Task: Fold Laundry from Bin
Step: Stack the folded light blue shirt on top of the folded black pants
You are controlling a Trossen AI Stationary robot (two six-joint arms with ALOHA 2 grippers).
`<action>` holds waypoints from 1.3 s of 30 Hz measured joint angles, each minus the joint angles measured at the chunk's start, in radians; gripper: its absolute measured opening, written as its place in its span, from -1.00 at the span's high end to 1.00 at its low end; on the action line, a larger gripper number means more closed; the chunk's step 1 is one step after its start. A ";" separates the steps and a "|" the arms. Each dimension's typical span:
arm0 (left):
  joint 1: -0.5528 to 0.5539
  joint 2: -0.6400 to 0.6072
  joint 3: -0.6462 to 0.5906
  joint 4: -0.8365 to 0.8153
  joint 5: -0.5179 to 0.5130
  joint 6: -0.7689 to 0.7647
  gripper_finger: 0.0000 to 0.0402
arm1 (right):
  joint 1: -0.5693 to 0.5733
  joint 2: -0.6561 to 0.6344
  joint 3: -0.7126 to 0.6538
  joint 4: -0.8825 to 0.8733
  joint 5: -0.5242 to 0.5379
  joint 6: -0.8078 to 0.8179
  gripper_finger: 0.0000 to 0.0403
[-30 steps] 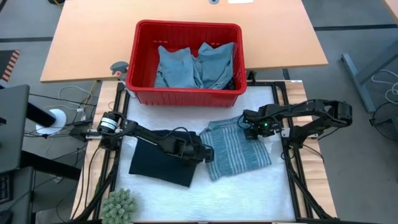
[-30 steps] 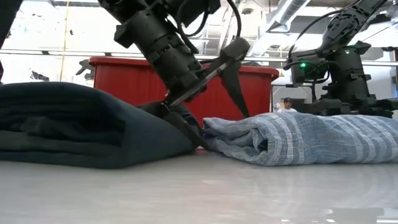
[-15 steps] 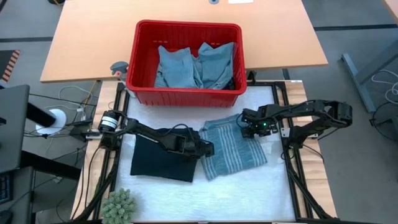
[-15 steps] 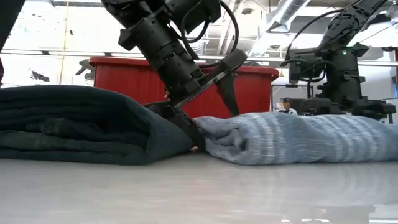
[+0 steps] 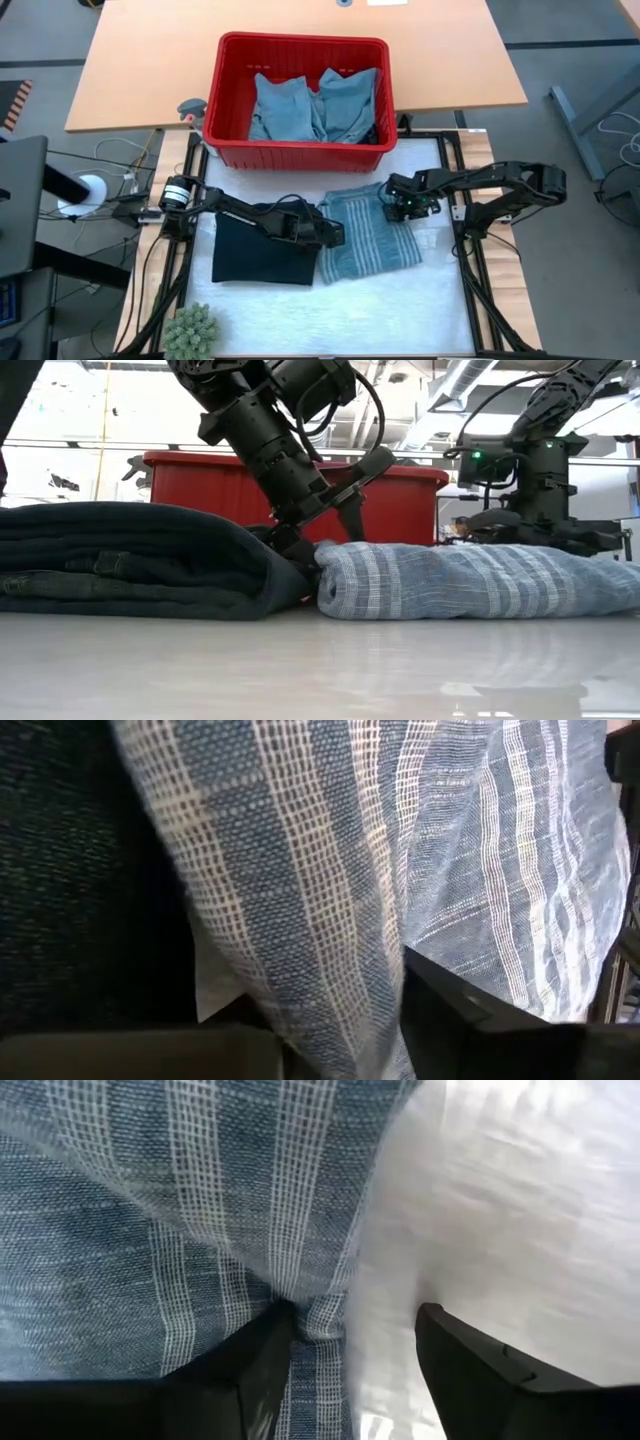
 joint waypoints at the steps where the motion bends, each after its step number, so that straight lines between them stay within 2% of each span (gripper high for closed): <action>1: 0.000 0.000 0.000 -0.007 0.001 0.005 0.48 | -0.002 -0.021 0.000 -0.024 0.007 -0.003 -0.16; 5: -0.006 0.000 0.000 -0.053 -0.009 -0.001 0.55 | -0.005 -0.161 -0.008 -0.086 0.059 0.022 -0.15; 8: -0.013 0.000 0.000 -0.054 -0.016 0.000 0.55 | -0.009 -0.279 -0.003 -0.064 0.078 0.039 -0.19; 13: -0.020 0.000 -0.002 0.009 -0.004 0.084 0.42 | 0.054 -0.346 -0.003 -0.060 0.115 0.091 -0.29; 19: -0.019 0.000 -0.002 0.048 0.036 0.100 -0.01 | 0.144 -0.276 -0.002 -0.066 0.154 0.138 -0.34; 23: -0.018 0.000 0.000 0.018 0.043 0.083 -0.31 | 0.201 -0.203 -0.003 -0.090 0.170 0.182 -0.35; 27: -0.018 0.000 0.001 -0.028 0.053 0.047 -0.49 | 0.245 -0.120 -0.002 -0.038 0.188 0.216 -0.35; 34: -0.018 0.000 0.001 -0.055 0.042 0.044 -0.51 | 0.270 0.050 0.007 0.064 0.173 0.247 -0.34; 36: -0.016 0.000 0.001 -0.058 0.042 0.049 -0.44 | 0.280 0.078 0.011 0.083 0.171 0.278 -0.28; 39: -0.015 0.000 0.001 -0.074 0.048 0.068 -0.24 | 0.288 0.087 0.012 0.095 0.169 0.299 -0.06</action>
